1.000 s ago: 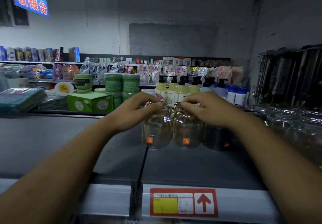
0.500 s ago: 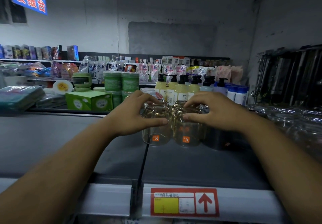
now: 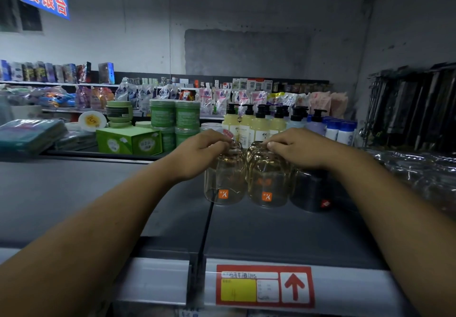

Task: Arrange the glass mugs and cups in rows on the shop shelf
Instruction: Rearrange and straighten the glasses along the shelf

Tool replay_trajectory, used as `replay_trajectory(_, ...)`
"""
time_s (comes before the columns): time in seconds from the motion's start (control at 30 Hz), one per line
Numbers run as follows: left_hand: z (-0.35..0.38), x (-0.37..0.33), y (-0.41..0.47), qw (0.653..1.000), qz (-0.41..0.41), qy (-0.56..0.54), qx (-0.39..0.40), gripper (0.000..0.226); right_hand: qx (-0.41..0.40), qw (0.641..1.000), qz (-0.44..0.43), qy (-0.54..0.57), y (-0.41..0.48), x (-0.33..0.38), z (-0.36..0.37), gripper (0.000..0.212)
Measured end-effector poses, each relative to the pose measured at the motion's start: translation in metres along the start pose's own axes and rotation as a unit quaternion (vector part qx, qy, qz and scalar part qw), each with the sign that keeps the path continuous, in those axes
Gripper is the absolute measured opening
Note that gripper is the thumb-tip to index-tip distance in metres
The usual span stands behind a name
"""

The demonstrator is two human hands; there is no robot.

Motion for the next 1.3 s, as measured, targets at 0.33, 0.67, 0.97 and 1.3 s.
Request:
replay_trajectory(0.33, -0.006, -0.005, -0.001, 0.999, 0.019, 0.028, 0.027, 0.042, -0.001, 1.000, -0.014, -0.011, -0.001, 0.004, -0.001, 0.035)
replay_trajectory(0.67, -0.009, -0.001, -0.005, 1.000, 0.012, -0.008, -0.026, 0.027, -0.039, 0.998, -0.035, 0.022, -0.011, 0.010, -0.008, 0.028)
replay_trajectory(0.97, -0.005, 0.010, -0.029, 0.985, -0.042, -0.090, 0.142, 0.090, -0.003, 0.998, -0.008, 0.065, -0.031, -0.013, -0.015, 0.065)
replay_trajectory(1.3, -0.004, 0.000, -0.031, 0.986, -0.025, -0.115, 0.117, 0.071, 0.017, 0.997, -0.007, 0.072, -0.038, -0.012, -0.011, 0.077)
Point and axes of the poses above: each hand's wrist, its own y-axis towards the middle knuckle, its own z-axis out of the palm, x = y × z, the point moved 6 cm from there along y, towards the middle knuckle, and after that the axes turned 9 degrees about y, right-handed, at the moved point
